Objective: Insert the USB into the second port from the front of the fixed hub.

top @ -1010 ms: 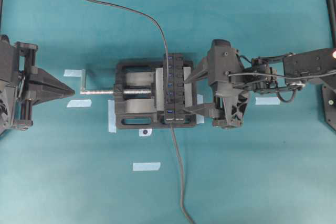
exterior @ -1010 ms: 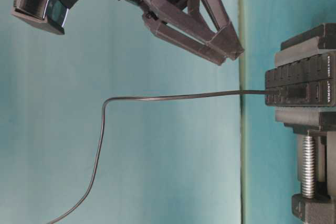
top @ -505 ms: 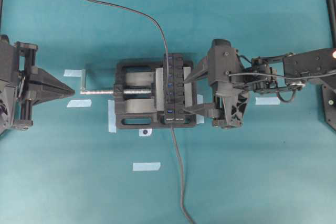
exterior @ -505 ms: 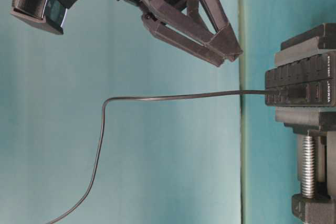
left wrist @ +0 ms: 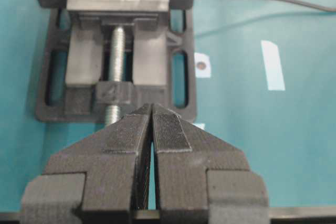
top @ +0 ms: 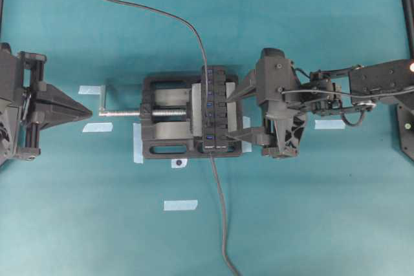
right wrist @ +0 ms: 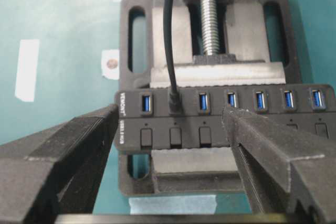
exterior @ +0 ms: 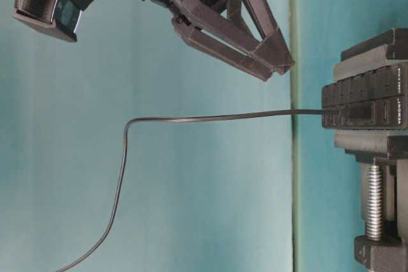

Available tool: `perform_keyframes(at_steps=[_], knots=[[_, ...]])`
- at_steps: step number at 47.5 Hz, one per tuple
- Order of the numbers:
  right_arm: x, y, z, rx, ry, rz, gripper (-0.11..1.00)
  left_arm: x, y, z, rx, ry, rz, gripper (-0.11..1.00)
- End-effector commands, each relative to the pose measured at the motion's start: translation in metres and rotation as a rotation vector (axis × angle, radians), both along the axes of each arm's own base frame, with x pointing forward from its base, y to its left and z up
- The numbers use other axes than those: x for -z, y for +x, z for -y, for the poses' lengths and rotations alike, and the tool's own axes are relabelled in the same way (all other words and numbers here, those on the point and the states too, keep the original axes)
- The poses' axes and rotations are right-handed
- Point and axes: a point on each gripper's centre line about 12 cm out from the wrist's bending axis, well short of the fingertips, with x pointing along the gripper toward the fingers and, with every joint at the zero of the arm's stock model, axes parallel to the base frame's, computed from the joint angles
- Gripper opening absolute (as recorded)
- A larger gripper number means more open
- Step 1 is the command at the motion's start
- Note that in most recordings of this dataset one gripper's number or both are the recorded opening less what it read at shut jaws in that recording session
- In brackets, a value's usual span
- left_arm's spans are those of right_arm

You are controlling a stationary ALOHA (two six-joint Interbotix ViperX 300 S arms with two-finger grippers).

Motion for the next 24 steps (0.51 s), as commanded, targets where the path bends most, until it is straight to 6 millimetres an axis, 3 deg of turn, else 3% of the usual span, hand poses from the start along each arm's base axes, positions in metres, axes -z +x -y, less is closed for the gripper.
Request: perform_keyframes(at_steps=[1,24], knots=[[-0.0074,0.0017,-0.0011,0.003,0.007,0.024,0.90,-0.0065,0.0031,-0.0001,0.002,0.004,0.023,0.00],[-0.0062,0.0013,-0.0011,0.002,0.007,0.015,0.90,-0.0071,0.0033,-0.0001,0.002,0.004,0.025,0.00]])
